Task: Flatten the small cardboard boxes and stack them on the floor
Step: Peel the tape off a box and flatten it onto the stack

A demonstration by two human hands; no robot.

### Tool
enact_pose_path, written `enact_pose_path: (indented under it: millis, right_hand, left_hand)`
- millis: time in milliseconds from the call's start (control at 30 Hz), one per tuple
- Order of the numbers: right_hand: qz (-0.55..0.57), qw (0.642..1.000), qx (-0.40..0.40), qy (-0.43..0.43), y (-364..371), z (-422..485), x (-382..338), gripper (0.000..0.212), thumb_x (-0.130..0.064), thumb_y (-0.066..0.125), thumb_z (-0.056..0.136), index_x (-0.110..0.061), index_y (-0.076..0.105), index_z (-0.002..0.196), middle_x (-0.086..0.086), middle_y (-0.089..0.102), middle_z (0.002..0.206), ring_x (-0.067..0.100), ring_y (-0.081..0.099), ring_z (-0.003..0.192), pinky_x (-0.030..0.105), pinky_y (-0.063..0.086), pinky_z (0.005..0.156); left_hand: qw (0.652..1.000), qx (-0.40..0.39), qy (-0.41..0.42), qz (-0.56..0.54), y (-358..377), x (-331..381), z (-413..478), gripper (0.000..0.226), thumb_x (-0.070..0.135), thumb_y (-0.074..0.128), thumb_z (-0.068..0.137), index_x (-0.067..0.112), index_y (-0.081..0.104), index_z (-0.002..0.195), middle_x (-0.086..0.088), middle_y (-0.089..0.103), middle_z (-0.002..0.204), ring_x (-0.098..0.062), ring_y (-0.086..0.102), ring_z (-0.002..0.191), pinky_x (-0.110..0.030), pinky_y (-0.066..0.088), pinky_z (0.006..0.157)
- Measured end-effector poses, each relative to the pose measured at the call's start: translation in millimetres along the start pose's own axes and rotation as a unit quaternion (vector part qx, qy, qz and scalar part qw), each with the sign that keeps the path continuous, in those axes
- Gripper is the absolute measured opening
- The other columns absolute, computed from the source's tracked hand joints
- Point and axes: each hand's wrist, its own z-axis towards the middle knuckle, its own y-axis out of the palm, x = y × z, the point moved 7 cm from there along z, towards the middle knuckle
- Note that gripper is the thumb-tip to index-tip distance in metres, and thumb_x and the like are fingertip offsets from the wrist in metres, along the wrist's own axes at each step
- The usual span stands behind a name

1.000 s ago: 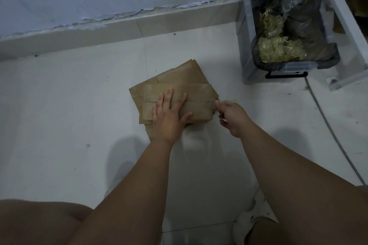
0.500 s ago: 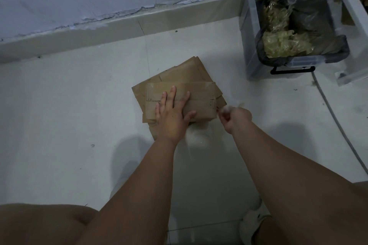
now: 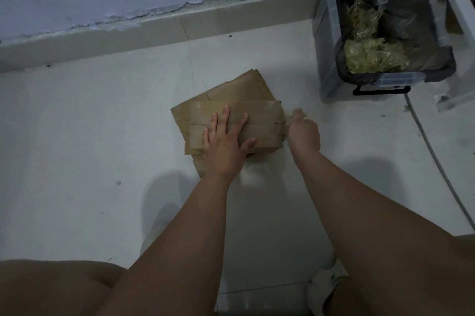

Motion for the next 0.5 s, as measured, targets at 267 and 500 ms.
enact_pose_path:
  millis: [267,500]
  right_hand:
    - [0.044,0.972,-0.005,-0.232,6.7,-25.9,-53.0,0.018,-0.018,0.047,0.096,-0.024,0.064,0.100,-0.012,0.061,0.083,0.003,0.060,0.064,0.028,0.052,0.065]
    - [0.009,0.981,-0.061,-0.184,22.0,-32.0,-54.9,0.020,-0.029,0.042,0.089,-0.020,0.059,0.083,-0.007,0.057,0.076,0.018,0.055,0.078,0.034,0.044,0.074]
  left_hand:
    - [1.000,-0.002,-0.004,0.001,2.4,0.6,1.2,0.057,0.051,0.052,0.089,0.044,0.032,0.142,0.009,0.002,0.159,-0.016,-0.005,0.145,-0.042,-0.006,0.114]
    - [1.000,0.007,-0.004,-0.001,3.0,0.8,0.9,0.057,0.049,0.053,0.089,0.044,0.033,0.142,0.009,0.004,0.159,-0.017,-0.004,0.146,-0.043,-0.004,0.114]
